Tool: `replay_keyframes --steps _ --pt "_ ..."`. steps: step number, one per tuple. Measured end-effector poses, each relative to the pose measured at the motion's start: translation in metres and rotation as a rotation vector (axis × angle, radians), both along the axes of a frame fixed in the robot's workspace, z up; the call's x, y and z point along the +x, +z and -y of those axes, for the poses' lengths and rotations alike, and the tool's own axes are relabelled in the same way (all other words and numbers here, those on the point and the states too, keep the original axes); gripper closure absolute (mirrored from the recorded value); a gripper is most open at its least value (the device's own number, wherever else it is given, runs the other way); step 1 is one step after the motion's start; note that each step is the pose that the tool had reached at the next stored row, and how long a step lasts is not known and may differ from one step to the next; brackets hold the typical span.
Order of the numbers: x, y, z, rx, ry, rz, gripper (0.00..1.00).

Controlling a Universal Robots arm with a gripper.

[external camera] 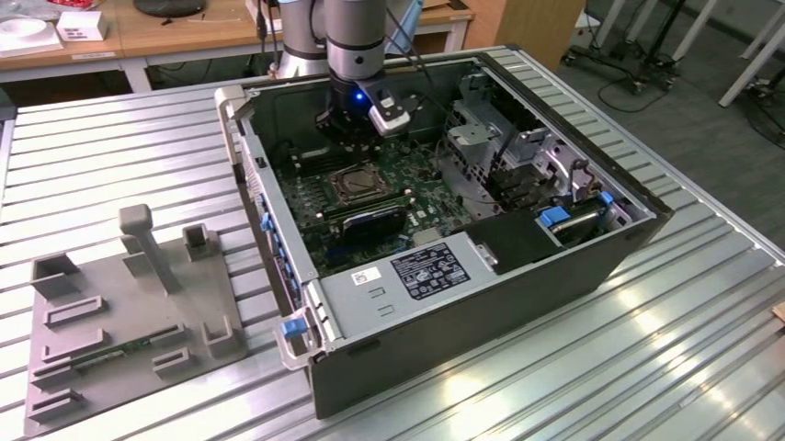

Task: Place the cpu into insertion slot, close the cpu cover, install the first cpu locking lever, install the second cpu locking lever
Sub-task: 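Install the first cpu locking lever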

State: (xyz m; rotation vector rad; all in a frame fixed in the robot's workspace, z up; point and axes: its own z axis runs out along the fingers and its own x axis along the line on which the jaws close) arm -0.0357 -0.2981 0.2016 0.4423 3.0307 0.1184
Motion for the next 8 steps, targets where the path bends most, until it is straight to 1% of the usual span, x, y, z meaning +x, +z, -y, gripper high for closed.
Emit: replay_keyframes --steps 5,8 --pt "-0.0002 -0.0019 0.0000 -0.0017 0.000 0.0008 0.89" --pt "-0.0004 -0.0030 0.0001 -0.0041 0.000 0.0008 0.89"
